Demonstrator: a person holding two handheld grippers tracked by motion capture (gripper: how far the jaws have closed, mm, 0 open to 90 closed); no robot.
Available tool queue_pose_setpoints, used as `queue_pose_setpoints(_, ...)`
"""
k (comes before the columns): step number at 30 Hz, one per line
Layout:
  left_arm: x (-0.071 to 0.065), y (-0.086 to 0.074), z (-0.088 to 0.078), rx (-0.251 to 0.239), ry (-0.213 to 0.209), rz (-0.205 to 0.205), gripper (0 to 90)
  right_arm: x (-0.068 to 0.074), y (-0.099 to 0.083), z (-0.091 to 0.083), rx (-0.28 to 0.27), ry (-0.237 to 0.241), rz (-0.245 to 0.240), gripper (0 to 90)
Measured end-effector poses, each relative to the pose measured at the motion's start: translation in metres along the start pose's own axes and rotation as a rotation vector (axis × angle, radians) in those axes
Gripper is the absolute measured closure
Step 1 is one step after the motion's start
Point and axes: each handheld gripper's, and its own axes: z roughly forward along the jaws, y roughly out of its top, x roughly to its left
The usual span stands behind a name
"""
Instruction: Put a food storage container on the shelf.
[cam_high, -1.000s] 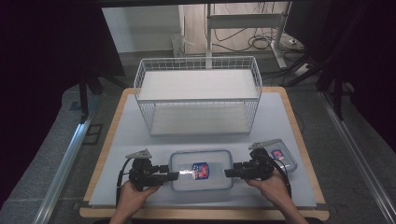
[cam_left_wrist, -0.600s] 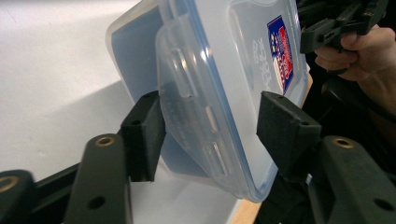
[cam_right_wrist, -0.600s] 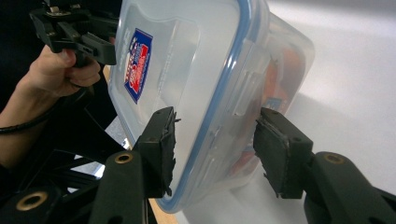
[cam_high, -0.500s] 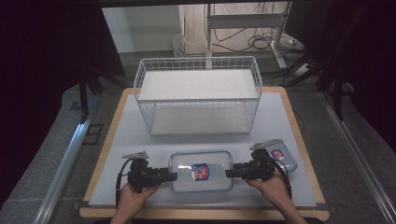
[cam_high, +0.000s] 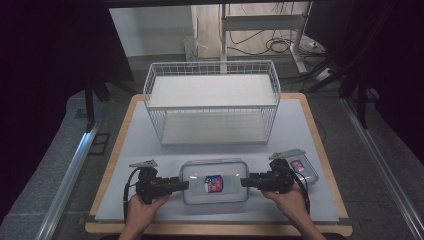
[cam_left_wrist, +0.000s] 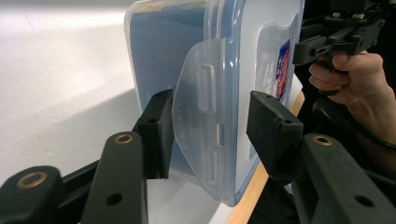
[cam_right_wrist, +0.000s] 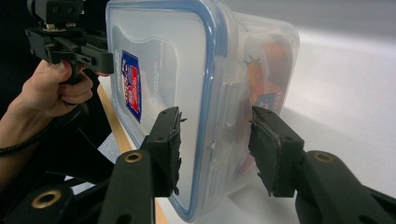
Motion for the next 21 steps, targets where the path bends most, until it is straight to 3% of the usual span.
queue_pose_setpoints(8,-0.009,0.013,-0.003,-0.018,0.019,0.059,51.9,0.004,0.006,-0.006,-0.044,-0.012,-0.03,54.1)
queue_pose_setpoints(16,-0.022,0.036,-0.014,-0.044,0.044,0.129,51.6,0.013,0.023,-0.016,-0.088,-0.021,-0.088,54.0)
queue_pose_setpoints(21,-0.027,0.048,-0.017,-0.05,0.053,0.149,51.3,0.017,0.033,-0.021,-0.101,-0.028,-0.106,54.0)
